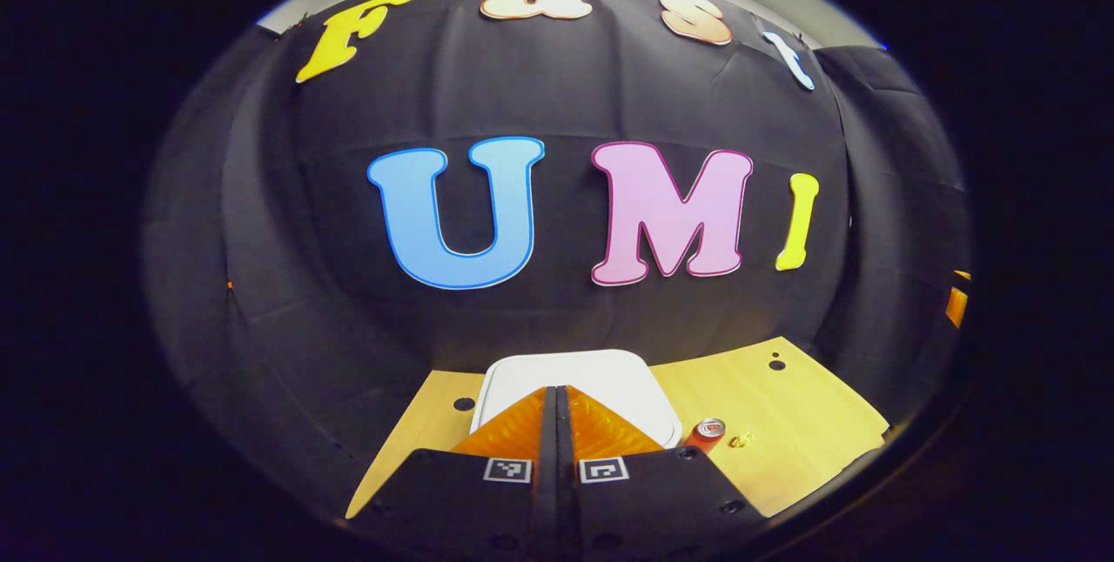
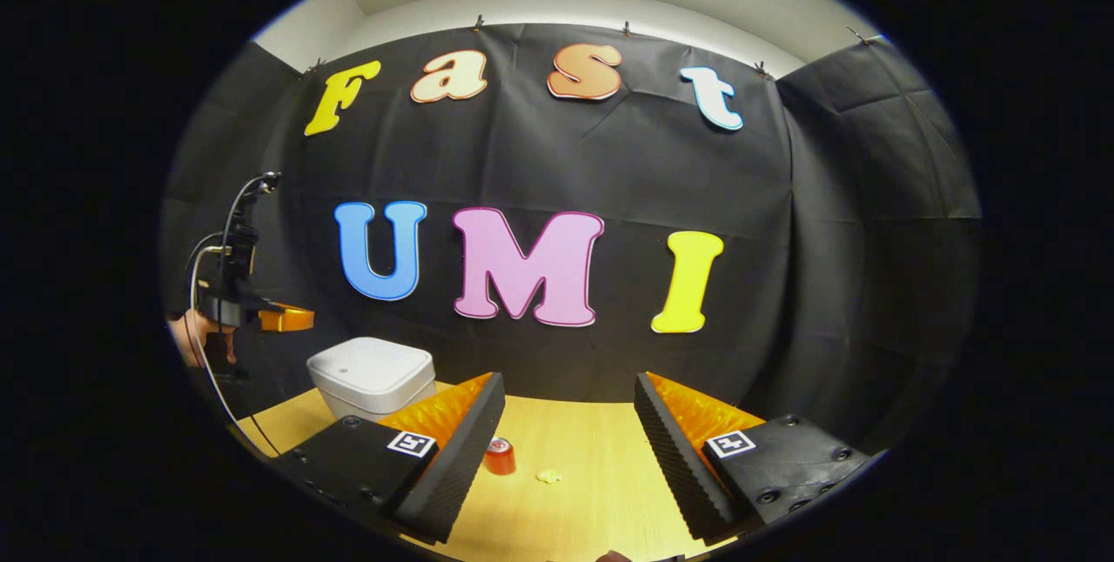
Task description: Press the lid of the desktop garbage bin to open it, pick up the crumpled paper on the desktop and throw it into the bin, then pick up the pop can on the desktop and drop it into the bin, and finally close the garbage bin lid.
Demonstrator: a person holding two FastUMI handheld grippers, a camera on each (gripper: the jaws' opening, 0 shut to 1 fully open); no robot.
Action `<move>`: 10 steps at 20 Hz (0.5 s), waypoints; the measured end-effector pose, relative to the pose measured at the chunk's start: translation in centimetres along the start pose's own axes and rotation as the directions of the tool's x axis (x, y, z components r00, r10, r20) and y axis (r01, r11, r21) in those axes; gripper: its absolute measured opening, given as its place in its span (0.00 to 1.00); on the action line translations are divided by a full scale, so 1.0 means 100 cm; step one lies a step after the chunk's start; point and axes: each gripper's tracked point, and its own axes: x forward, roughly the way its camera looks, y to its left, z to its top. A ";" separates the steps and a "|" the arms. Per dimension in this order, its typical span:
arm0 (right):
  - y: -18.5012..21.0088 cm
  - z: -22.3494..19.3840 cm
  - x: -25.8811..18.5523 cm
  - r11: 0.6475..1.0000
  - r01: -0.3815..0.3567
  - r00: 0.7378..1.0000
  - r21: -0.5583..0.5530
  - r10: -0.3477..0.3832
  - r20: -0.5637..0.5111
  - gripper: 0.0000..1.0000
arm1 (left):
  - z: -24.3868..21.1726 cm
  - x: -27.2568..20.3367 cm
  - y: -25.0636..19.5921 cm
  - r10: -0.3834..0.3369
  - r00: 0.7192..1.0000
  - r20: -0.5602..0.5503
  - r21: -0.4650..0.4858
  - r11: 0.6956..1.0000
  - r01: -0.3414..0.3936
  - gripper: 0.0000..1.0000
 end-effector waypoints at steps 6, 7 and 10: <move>-0.025 -0.012 -0.006 0.998 0.062 0.997 0.019 -0.061 -0.054 0.96 | -0.046 0.054 -0.009 -0.056 0.982 -0.182 -0.017 0.998 0.054 0.05; -0.028 -0.011 -0.006 0.997 0.072 0.996 0.020 -0.070 -0.051 0.96 | -0.055 0.060 -0.009 -0.057 0.976 -0.210 -0.019 0.998 0.055 0.05; -0.032 -0.014 -0.005 0.996 0.086 0.995 0.022 -0.085 -0.057 0.96 | -0.085 0.061 -0.007 -0.067 0.950 -0.304 -0.045 0.997 0.056 0.05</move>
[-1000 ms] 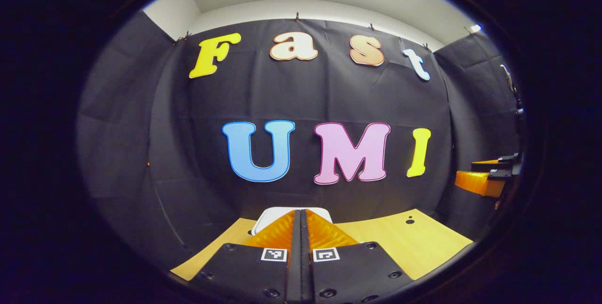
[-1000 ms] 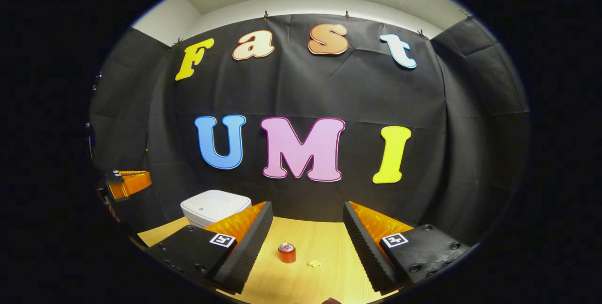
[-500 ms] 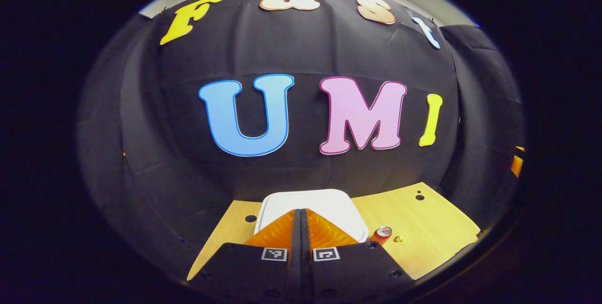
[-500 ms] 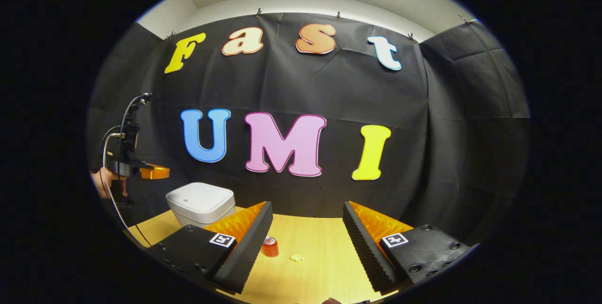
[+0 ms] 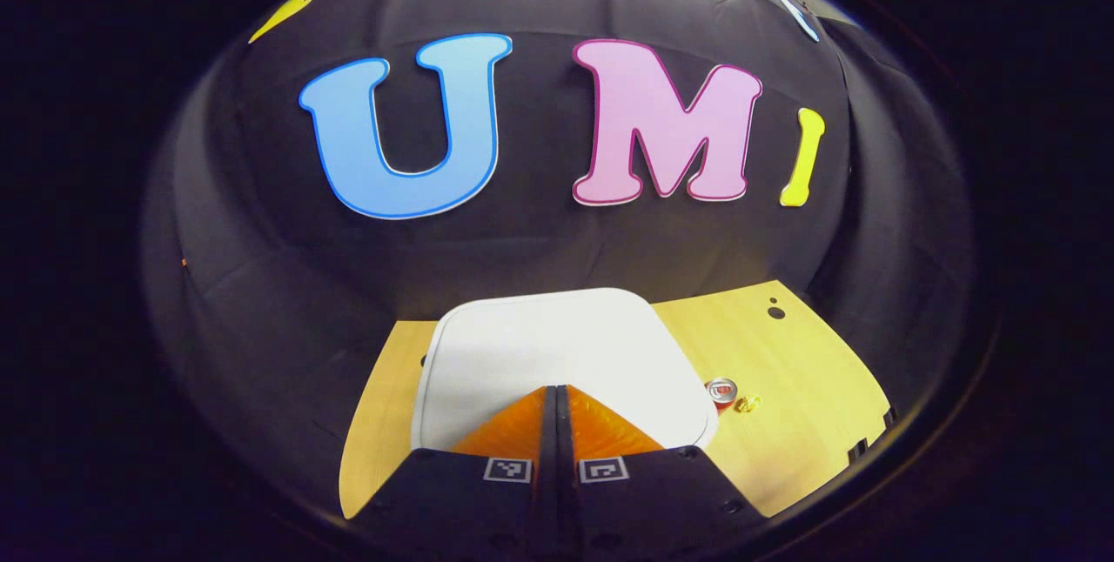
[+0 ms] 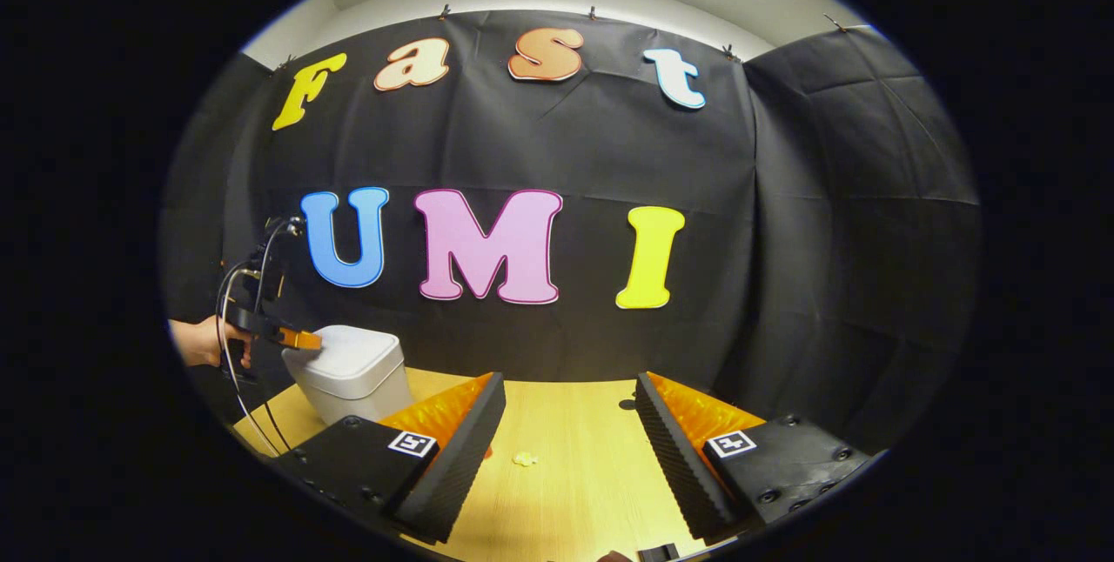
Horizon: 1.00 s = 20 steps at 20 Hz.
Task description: Press the lid of the desktop garbage bin to open it, pick up the crumpled paper on the desktop and throw it into the bin, then pick up the pop can on the desktop and drop it into the bin, and finally close the garbage bin lid.
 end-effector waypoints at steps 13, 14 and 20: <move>0.019 -0.018 0.012 0.996 -0.081 0.995 -0.038 0.078 -0.062 0.96 | 0.027 -0.005 0.011 0.049 0.992 0.119 0.101 0.993 -0.062 0.07; 0.019 -0.021 0.013 0.996 -0.085 0.994 -0.041 0.081 -0.073 0.96 | 0.042 -0.011 0.012 0.051 0.985 0.168 0.106 0.992 -0.069 0.07; 0.030 -0.036 0.024 0.991 -0.130 0.981 -0.029 0.125 -0.150 0.97 | 0.086 -0.071 0.001 0.020 0.932 0.361 0.117 0.991 -0.067 0.27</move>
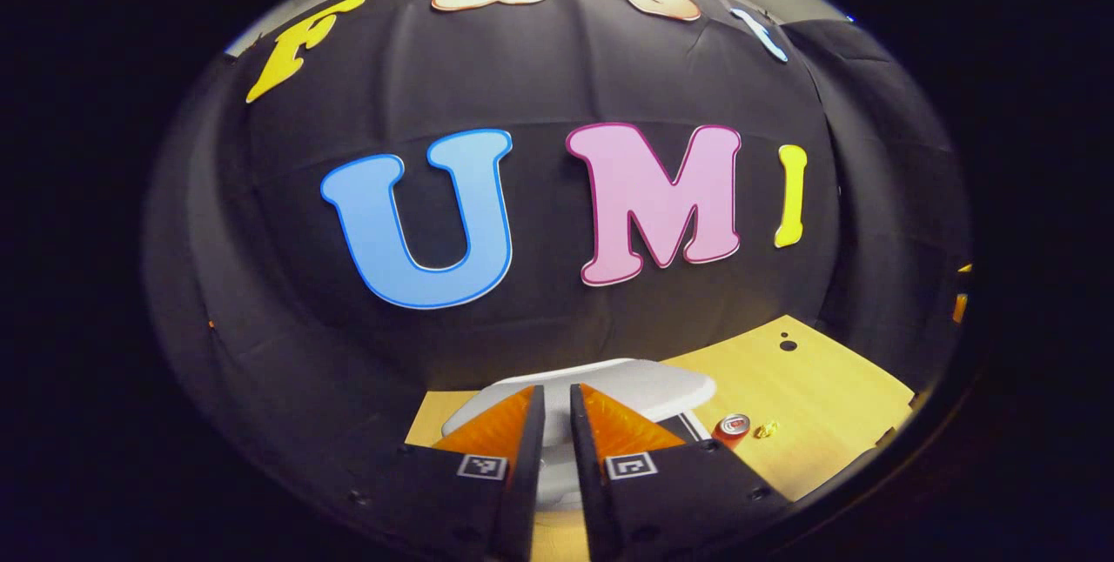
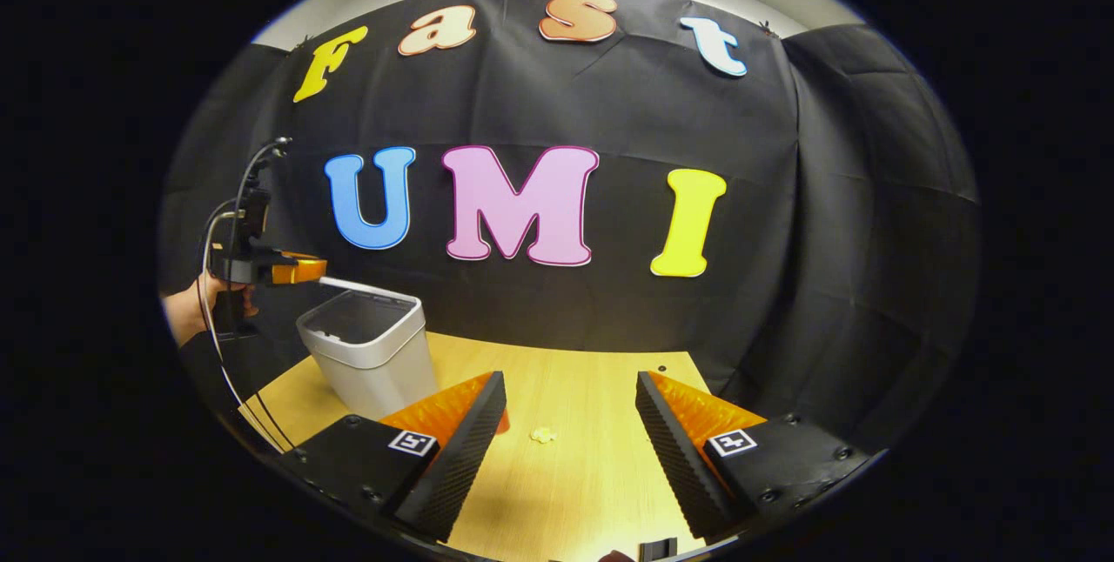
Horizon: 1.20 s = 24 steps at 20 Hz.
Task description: Press the lid of the desktop garbage bin to open it, pick up the crumpled paper on the desktop and throw it into the bin, then pick up the pop can on the desktop and drop it into the bin, and finally close the garbage bin lid.
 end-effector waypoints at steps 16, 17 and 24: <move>0.029 -0.125 0.175 0.975 -0.023 0.815 0.220 0.146 -0.560 0.98 | -0.028 -0.164 0.038 0.098 0.986 0.131 -0.197 0.978 -0.071 0.96; 0.032 -0.142 0.192 0.973 -0.013 0.784 0.229 0.152 -0.602 0.98 | -0.032 -0.170 0.039 0.125 0.985 0.121 -0.193 0.976 -0.101 0.97; 0.037 -0.286 0.263 0.979 0.024 0.448 0.204 0.172 -0.877 0.98 | -0.054 -0.211 0.032 0.321 0.942 0.098 -0.171 0.938 -0.302 0.95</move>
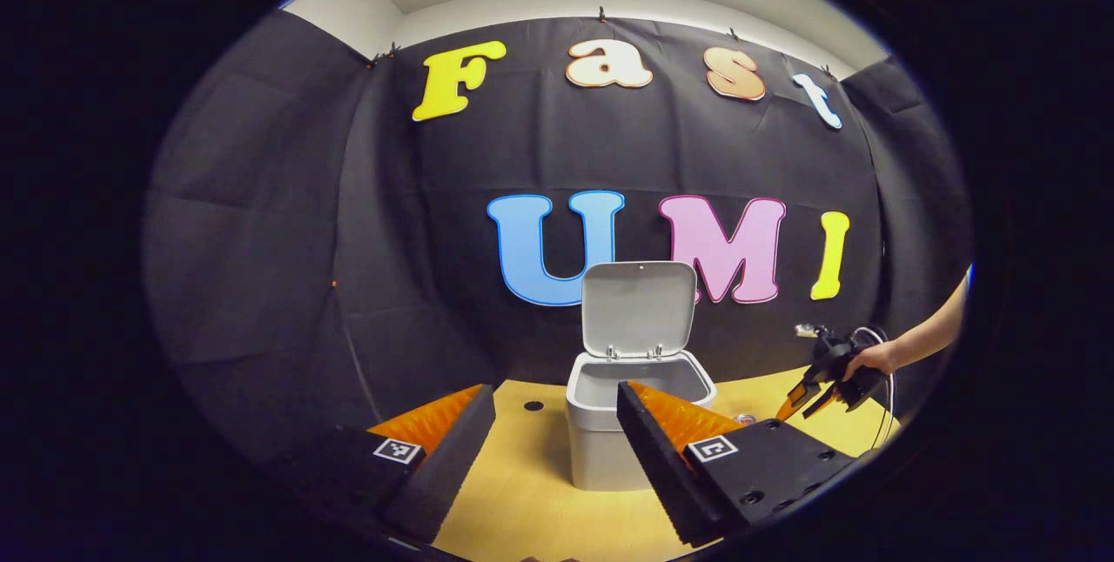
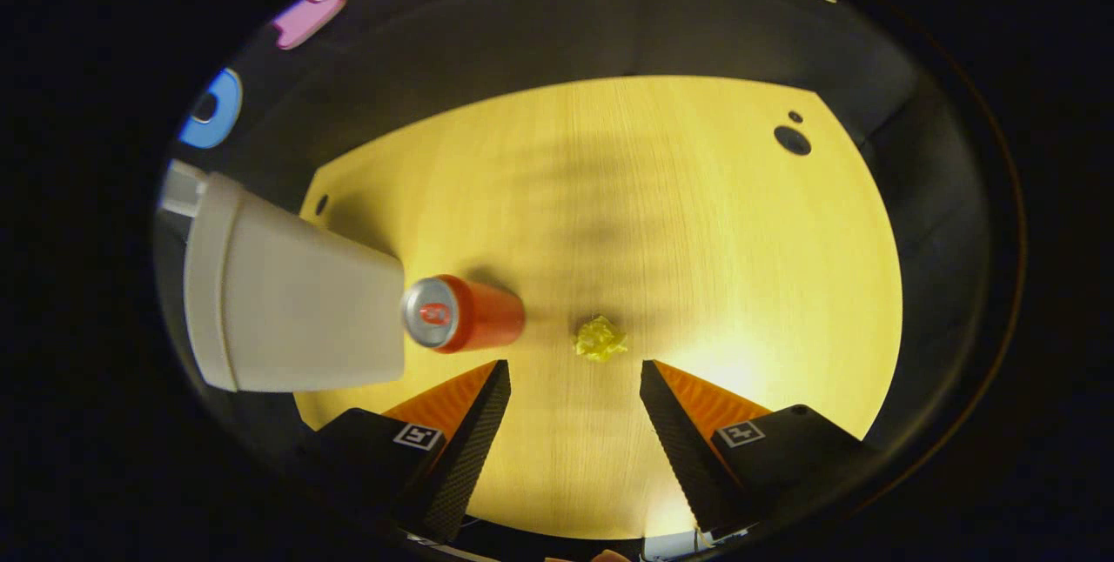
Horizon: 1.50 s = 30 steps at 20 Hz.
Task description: Press the lid of the desktop garbage bin to open it, pick up the crumpled paper on the desktop and throw it into the bin, then pick up the pop can on the desktop and drop it into the bin, and finally close the garbage bin lid.
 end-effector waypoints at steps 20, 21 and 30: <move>0.054 0.083 -0.069 0.993 -0.113 0.958 -0.046 0.121 0.261 0.35 | -0.027 -0.032 0.007 0.097 0.993 -0.071 0.011 0.995 -0.096 0.95; 0.070 0.095 -0.090 0.986 -0.147 0.934 -0.081 0.165 0.315 0.35 | -0.026 -0.030 0.003 0.084 0.994 -0.068 0.010 0.996 -0.083 0.95; 0.119 0.095 -0.219 0.813 -0.261 0.745 -0.521 0.513 0.427 0.35 | -0.025 -0.026 -0.017 0.006 0.998 -0.057 -0.012 1.000 -0.007 0.95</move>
